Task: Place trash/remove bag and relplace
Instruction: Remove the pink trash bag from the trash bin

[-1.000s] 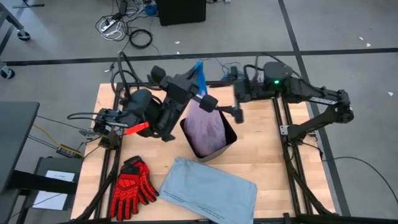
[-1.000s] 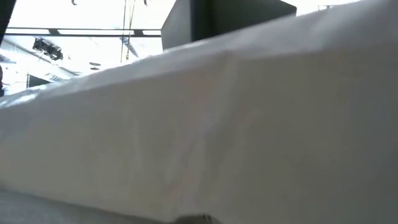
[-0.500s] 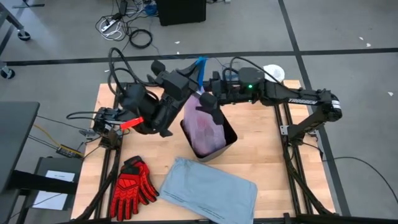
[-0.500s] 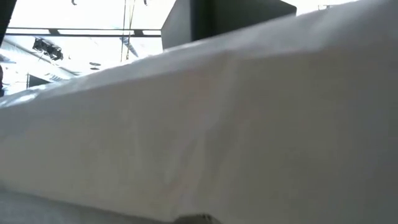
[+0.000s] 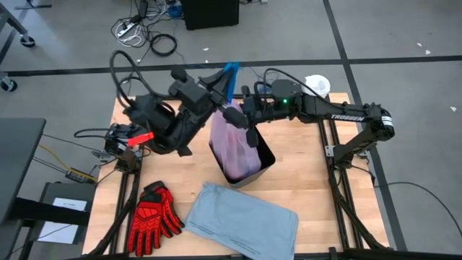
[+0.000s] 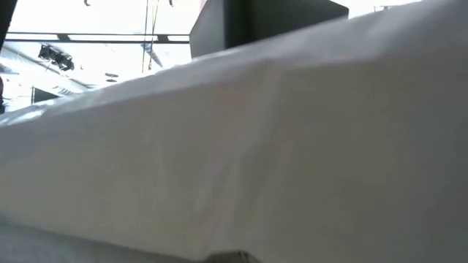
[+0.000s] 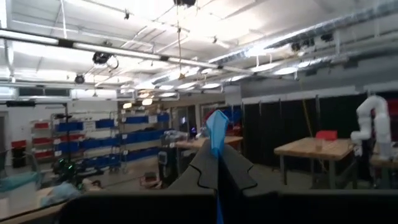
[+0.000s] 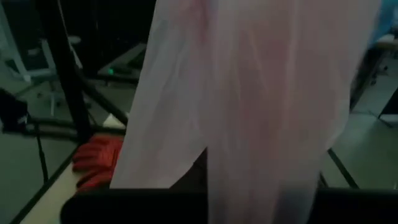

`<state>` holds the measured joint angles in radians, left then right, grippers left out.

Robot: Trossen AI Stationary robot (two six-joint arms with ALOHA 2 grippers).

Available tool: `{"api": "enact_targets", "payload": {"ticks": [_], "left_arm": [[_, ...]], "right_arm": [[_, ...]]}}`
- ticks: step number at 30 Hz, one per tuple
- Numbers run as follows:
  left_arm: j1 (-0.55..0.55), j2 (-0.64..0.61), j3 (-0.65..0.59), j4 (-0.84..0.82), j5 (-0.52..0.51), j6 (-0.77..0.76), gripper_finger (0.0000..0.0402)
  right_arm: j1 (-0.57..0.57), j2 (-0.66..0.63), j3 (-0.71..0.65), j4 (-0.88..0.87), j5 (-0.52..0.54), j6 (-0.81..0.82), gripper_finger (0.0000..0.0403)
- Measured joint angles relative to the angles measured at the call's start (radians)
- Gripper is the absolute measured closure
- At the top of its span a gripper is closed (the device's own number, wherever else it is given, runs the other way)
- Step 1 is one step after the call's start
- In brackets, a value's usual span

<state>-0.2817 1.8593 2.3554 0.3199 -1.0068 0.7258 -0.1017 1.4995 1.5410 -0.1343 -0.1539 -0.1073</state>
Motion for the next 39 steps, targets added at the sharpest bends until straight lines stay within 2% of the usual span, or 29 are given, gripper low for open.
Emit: {"api": "enact_targets", "payload": {"ticks": [9, 15, 19, 25, 30, 34, 36, 39], "left_arm": [[0.000, -0.022, 0.000, 0.016, 0.076, 0.000, 0.0401], [0.000, -0.023, 0.001, 0.024, 0.107, 0.006, 0.0391], [-0.002, -0.026, 0.002, 0.007, 0.117, 0.006, 0.0355], [-0.002, -0.025, 0.002, -0.041, 0.125, 0.002, 0.0271], [-0.025, -0.025, 0.002, -0.049, 0.095, 0.010, 0.0215], [-0.071, -0.025, 0.002, -0.050, 0.063, 0.140, 0.0193], [-0.103, -0.024, 0.002, -0.052, 0.003, 0.240, 0.0188], [-0.142, -0.023, -0.002, -0.053, -0.148, 0.337, 0.0186]], "right_arm": [[0.003, -0.008, 0.000, -0.026, 0.024, 0.006, 0.0403], [0.015, -0.081, -0.001, 0.037, 0.071, -0.026, 0.0403], [0.010, -0.119, 0.040, 0.042, 0.081, -0.027, 0.0403], [-0.010, -0.126, 0.119, 0.044, 0.085, -0.031, 0.0403], [-0.035, -0.126, 0.193, 0.045, 0.121, -0.078, 0.0403], [-0.068, -0.126, 0.261, 0.040, 0.129, -0.116, 0.0403], [-0.085, -0.127, 0.294, 0.040, 0.138, -0.139, 0.0403], [-0.117, -0.127, 0.340, 0.041, 0.137, -0.163, 0.0403]]}}
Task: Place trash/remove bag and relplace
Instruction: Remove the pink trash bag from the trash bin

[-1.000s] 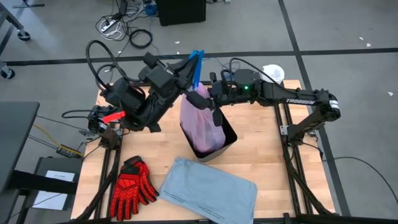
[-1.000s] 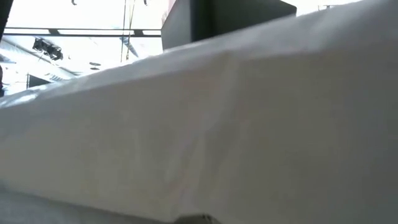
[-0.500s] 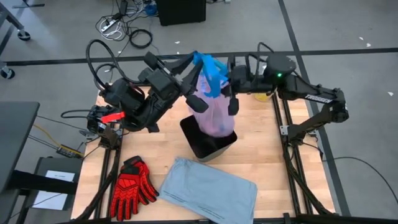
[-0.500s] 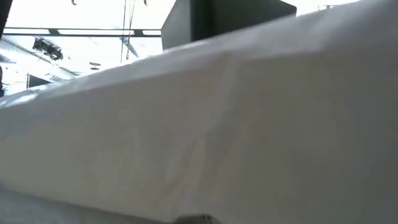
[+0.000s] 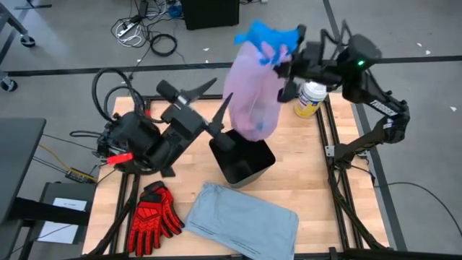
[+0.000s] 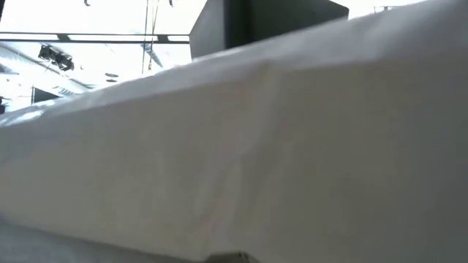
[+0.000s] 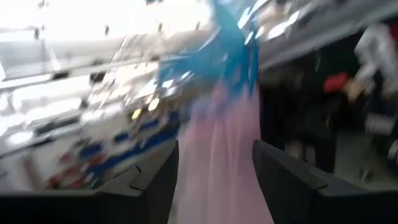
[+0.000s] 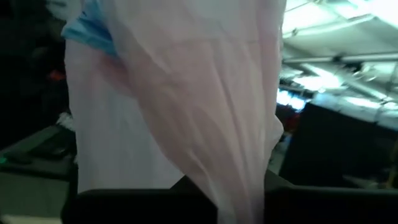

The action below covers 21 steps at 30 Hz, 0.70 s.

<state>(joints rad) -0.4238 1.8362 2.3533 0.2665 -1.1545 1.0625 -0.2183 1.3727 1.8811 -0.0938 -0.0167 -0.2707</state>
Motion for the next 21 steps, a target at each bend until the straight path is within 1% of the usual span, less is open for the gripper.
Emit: {"api": "enact_targets", "payload": {"ticks": [1, 3, 6, 10, 14, 17, 21], "left_arm": [[-0.008, 0.000, -0.001, -0.007, -0.054, 0.004, 0.0186], [-0.016, 0.000, -0.001, -0.040, -0.127, -0.012, 0.0186], [-0.011, 0.001, -0.001, -0.148, -0.151, -0.131, 0.0185], [0.012, 0.002, -0.001, -0.306, -0.136, -0.276, 0.0174], [0.037, 0.002, -0.001, -0.410, -0.061, -0.409, 0.0156], [0.067, 0.002, -0.001, -0.460, -0.038, -0.474, 0.0138], [0.113, 0.002, -0.001, -0.532, 0.012, -0.562, 0.0120]], "right_arm": [[-0.009, 0.000, 0.011, 0.002, 0.000, -0.005, 0.0403], [-0.024, -0.001, 0.028, -0.004, -0.012, -0.012, 0.0403], [-0.040, -0.001, 0.035, -0.015, -0.072, -0.005, 0.0403], [-0.042, 0.000, 0.035, -0.031, -0.180, 0.047, 0.0403], [-0.041, 0.000, 0.035, -0.039, -0.212, 0.093, 0.0403], [-0.041, 0.000, 0.035, -0.031, -0.228, 0.123, 0.0403], [-0.041, 0.000, 0.035, -0.026, -0.308, 0.156, 0.0403]]}}
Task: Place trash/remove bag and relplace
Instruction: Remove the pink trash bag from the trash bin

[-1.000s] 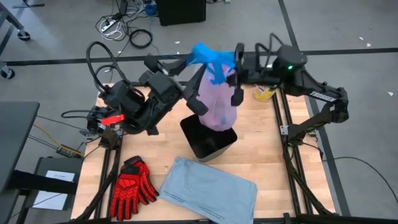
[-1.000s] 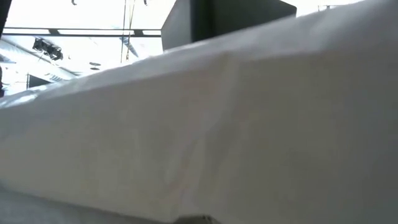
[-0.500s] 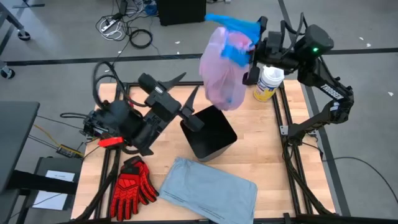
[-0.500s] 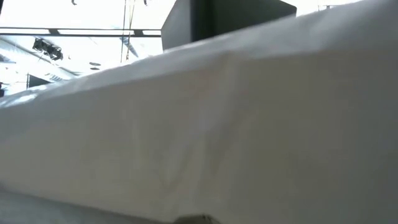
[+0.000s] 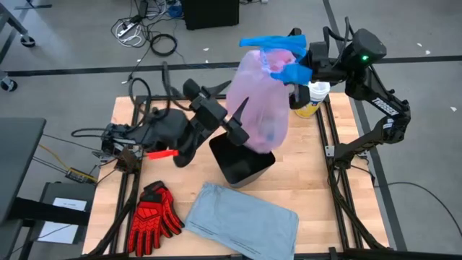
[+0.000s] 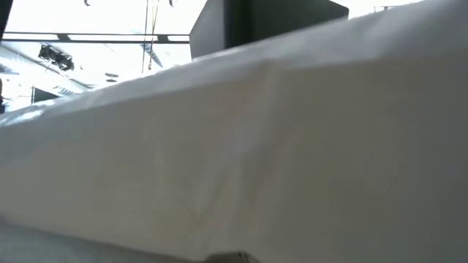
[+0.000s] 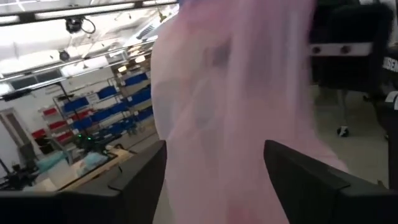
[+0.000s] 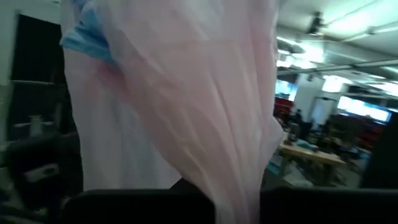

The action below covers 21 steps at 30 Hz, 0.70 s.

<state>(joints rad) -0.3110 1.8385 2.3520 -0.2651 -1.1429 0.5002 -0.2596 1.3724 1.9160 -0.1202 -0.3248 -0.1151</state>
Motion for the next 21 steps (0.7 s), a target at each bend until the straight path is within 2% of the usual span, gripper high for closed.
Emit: {"api": "enact_targets", "payload": {"ticks": [5, 12, 17, 21], "left_arm": [[0.042, 0.000, 0.000, -0.044, 0.097, -0.064, 0.0104], [0.140, 0.001, 0.000, -0.094, 0.394, -0.256, 0.0081], [0.218, 0.035, 0.000, -0.089, 0.501, -0.305, 0.0075], [0.264, 0.064, -0.001, -0.037, 0.709, -0.366, 0.0075]], "right_arm": [[0.000, 0.000, 0.000, -0.017, -0.072, 0.002, 0.0403], [0.000, 0.000, 0.000, -0.016, -0.192, 0.003, 0.0403], [0.000, 0.000, 0.000, -0.018, -0.228, 0.024, 0.0403], [-0.010, 0.002, 0.000, -0.020, -0.229, 0.034, 0.0403]]}}
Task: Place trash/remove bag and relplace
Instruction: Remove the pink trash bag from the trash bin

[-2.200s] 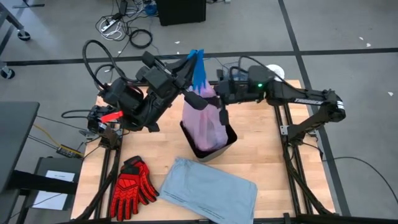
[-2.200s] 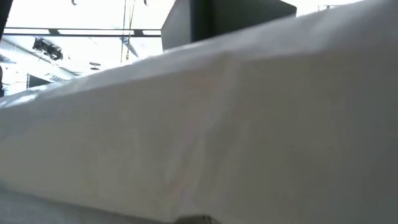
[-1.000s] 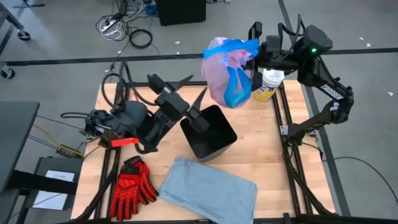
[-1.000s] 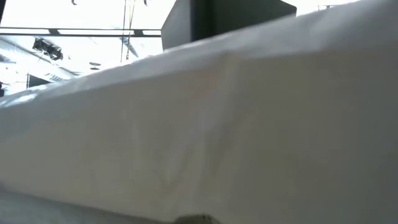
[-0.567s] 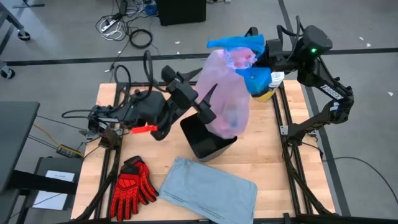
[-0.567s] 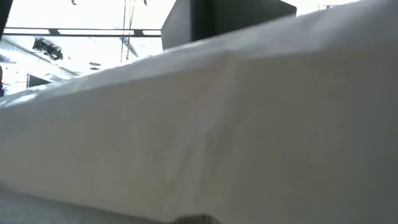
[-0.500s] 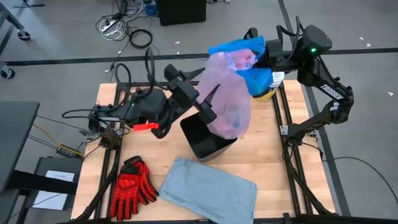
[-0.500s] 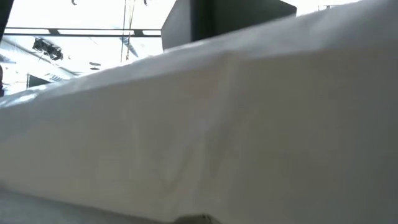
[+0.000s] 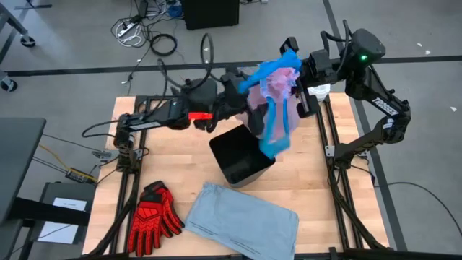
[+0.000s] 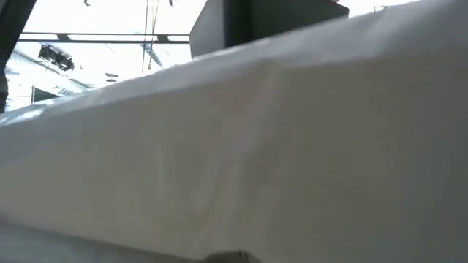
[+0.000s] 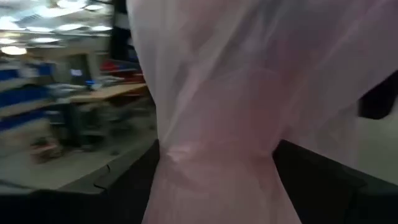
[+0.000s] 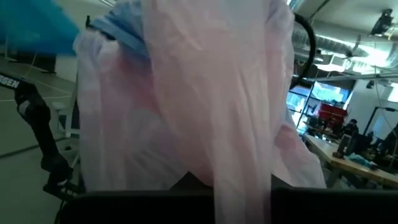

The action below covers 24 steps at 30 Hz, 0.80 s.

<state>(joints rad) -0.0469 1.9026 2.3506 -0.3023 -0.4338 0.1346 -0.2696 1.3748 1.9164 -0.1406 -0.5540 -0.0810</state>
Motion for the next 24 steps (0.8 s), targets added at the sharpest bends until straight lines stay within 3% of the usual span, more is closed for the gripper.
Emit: {"api": "enact_targets", "payload": {"ticks": [7, 11, 15, 20, 22, 24], "left_arm": [[0.029, 0.039, 0.000, 0.083, 0.058, -0.036, 0.0091], [0.042, 0.036, 0.000, 0.092, 0.090, -0.040, 0.0127], [0.053, 0.036, 0.001, 0.086, 0.126, -0.042, 0.0201], [0.073, 0.036, 0.001, 0.058, 0.298, -0.045, 0.0314], [0.076, 0.036, 0.001, 0.036, 0.321, -0.045, 0.0367], [0.076, 0.035, 0.001, 0.024, 0.321, -0.045, 0.0391]], "right_arm": [[-0.015, 0.014, 0.000, -0.011, -0.024, 0.052, 0.0403], [-0.014, 0.014, 0.000, -0.021, -0.026, 0.042, 0.0403], [-0.015, 0.014, 0.000, -0.017, -0.022, 0.039, 0.0403], [-0.015, 0.014, 0.000, -0.011, -0.015, 0.035, 0.0403], [-0.015, 0.014, 0.000, -0.014, -0.005, 0.035, 0.0403], [-0.015, 0.014, 0.000, -0.014, 0.001, 0.035, 0.0403]]}}
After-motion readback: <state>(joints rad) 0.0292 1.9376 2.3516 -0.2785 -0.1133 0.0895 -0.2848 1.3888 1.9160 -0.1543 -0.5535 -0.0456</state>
